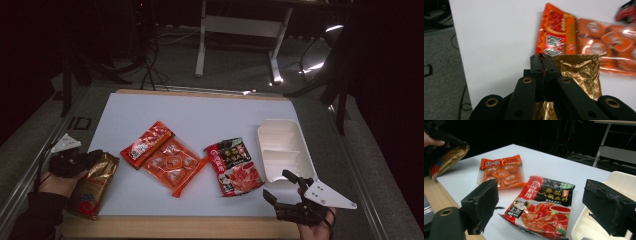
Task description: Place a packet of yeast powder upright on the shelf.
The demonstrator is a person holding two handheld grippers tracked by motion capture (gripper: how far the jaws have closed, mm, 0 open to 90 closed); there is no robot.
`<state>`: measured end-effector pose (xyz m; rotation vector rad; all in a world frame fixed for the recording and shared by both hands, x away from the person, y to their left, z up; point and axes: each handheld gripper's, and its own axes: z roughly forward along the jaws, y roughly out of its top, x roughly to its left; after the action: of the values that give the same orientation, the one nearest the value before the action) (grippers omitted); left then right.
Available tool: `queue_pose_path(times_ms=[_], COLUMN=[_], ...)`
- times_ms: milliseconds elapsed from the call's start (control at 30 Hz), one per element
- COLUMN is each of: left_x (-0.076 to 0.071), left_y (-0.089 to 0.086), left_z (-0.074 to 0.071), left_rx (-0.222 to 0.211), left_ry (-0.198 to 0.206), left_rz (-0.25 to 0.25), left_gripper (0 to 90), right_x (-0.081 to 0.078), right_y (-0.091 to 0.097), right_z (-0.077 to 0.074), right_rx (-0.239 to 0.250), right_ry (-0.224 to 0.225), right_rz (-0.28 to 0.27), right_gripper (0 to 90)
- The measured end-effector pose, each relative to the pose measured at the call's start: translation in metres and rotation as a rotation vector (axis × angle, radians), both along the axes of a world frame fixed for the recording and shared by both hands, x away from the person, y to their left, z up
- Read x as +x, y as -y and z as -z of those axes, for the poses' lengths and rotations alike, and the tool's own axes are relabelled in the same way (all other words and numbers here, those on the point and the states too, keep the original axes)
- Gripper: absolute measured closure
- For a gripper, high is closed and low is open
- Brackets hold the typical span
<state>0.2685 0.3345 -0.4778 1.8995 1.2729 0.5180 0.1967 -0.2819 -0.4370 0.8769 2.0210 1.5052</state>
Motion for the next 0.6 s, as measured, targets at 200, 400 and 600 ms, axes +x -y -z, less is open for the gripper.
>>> queue_pose_path(times_ms=[200, 400, 600], left_x=[-0.018, -0.036, -0.041], left_y=[0.005, 0.013, 0.029], left_z=[-0.019, -0.042, -0.063], left_rx=[0.012, -0.028, -0.104], left_ry=[0.044, 0.113, 0.176], left_rz=[0.027, 0.054, 0.093], left_gripper=[89.7, 89.8, 89.8], right_x=[-0.002, -0.001, -0.002], right_y=[0.001, 0.001, -0.002], right_z=[-0.004, -0.005, -0.013], right_rx=[-0.022, -0.044, -0.058], right_ry=[0.015, 0.006, 0.064], right_rz=[0.037, 0.044, 0.026], right_gripper=[13.4, 13.9, 13.6])
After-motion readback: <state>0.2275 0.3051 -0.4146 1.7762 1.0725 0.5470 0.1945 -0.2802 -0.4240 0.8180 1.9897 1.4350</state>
